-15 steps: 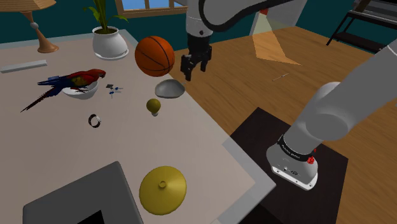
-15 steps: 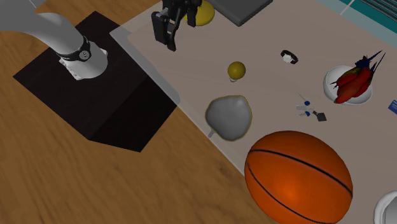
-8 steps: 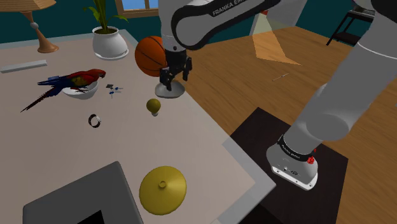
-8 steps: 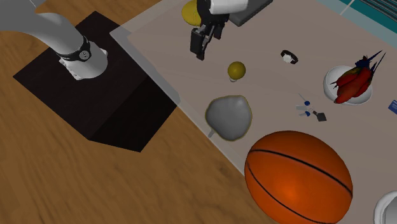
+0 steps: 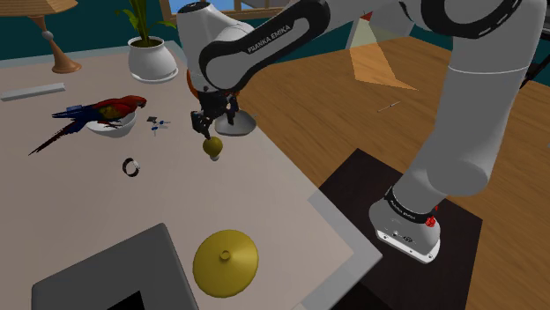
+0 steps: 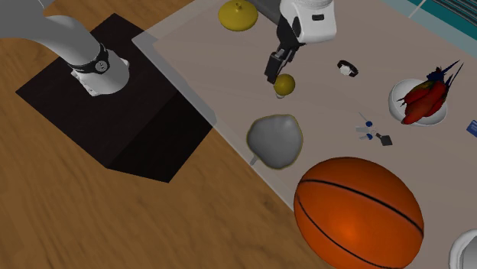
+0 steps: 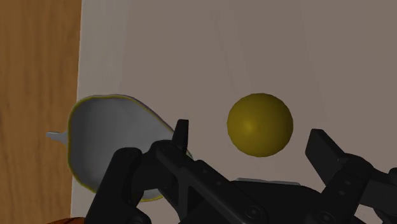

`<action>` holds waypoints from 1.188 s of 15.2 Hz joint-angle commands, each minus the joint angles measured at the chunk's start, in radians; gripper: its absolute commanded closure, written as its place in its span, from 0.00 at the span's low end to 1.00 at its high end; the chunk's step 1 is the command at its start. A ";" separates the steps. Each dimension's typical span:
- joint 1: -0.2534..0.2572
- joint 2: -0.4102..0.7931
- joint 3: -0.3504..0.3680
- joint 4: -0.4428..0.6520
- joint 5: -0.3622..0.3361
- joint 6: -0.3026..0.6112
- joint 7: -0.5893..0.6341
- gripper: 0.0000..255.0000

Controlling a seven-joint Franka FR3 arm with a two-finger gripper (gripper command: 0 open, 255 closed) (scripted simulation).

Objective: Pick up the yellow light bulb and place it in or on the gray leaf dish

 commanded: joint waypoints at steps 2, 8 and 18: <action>0.046 0.139 -0.016 0.144 -0.048 -0.023 0.054 0.00; 0.049 0.170 -0.026 0.121 -0.062 0.030 0.063 0.00; 0.050 0.187 -0.031 0.110 -0.069 0.057 0.068 0.00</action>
